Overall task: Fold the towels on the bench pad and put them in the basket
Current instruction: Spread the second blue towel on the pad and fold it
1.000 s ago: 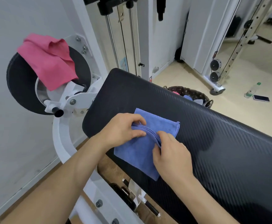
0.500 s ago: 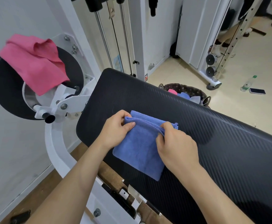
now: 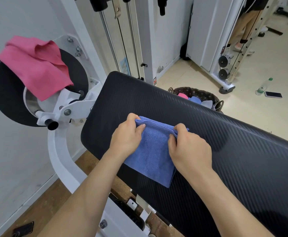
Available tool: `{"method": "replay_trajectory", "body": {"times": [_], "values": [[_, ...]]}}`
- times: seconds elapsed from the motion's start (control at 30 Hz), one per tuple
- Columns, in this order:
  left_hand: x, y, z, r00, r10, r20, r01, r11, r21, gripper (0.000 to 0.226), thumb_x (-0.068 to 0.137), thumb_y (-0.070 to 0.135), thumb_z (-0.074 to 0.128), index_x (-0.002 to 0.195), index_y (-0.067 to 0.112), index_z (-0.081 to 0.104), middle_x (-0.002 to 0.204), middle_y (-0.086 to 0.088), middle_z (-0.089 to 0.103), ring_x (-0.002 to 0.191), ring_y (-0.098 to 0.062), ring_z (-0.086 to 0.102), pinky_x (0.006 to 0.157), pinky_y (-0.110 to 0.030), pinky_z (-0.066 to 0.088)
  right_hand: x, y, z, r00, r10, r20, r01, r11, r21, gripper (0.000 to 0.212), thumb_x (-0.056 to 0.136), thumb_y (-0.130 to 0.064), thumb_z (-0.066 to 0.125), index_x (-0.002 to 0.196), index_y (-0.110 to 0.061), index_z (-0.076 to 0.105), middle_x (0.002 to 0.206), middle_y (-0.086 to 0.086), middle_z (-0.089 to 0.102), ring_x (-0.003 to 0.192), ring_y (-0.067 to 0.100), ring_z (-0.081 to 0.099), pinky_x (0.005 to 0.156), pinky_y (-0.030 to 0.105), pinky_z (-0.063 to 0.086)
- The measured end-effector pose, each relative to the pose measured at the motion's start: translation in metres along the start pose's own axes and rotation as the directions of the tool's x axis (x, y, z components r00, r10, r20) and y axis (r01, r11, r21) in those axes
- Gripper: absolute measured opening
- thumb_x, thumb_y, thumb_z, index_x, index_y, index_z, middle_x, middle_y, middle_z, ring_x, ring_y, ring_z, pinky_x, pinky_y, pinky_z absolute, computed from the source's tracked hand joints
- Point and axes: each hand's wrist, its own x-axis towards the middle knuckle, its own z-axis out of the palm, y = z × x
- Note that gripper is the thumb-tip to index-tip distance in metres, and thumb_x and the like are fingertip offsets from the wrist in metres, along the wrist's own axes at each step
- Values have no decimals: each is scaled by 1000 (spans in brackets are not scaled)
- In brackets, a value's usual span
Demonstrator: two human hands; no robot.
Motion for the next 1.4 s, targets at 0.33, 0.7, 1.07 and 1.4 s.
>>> {"method": "replay_trajectory", "body": {"times": [0.33, 0.7, 1.07, 1.4], "values": [[0, 7, 1, 1000, 9, -11, -8, 995, 104, 17, 101, 36, 40, 107, 21, 42, 87, 4, 61, 75, -16, 59, 67, -37, 49, 3, 5, 5, 996, 36, -86, -35, 999, 10, 24, 97, -33, 36, 105, -19, 54, 75, 0, 64, 64, 25, 55, 55, 32, 36], [-11, 12, 7, 857, 365, -365, -274, 921, 278, 30, 86, 25, 66, 112, 17, 53, 105, -4, 57, 93, -23, 54, 73, -44, 53, 5, 8, 6, 991, 82, -110, -79, 996, 27, 24, 92, -39, 43, 101, -22, 57, 70, -1, 63, 62, 26, 55, 54, 31, 39], [-44, 2, 39, 914, 304, 269, -384, 864, 327, 95, 68, 73, 27, 144, 45, -23, 154, 9, -36, 140, -15, -36, 118, -55, -5, -20, 0, -4, 902, -386, -194, 404, 913, 61, 27, 84, -16, 48, 105, -10, 64, 103, 8, 60, 92, 26, 59, 73, 39, 53], [-37, 0, 31, 896, 321, 307, -415, 852, 319, 107, 70, 76, 45, 146, 43, -22, 153, 13, -36, 140, -12, -34, 116, -59, -4, -40, 33, 20, 931, -362, 40, 357, 884, -301, 70, 94, -58, 32, 147, -13, 36, 156, 7, 30, 145, 26, 25, 110, 55, 26]]}}
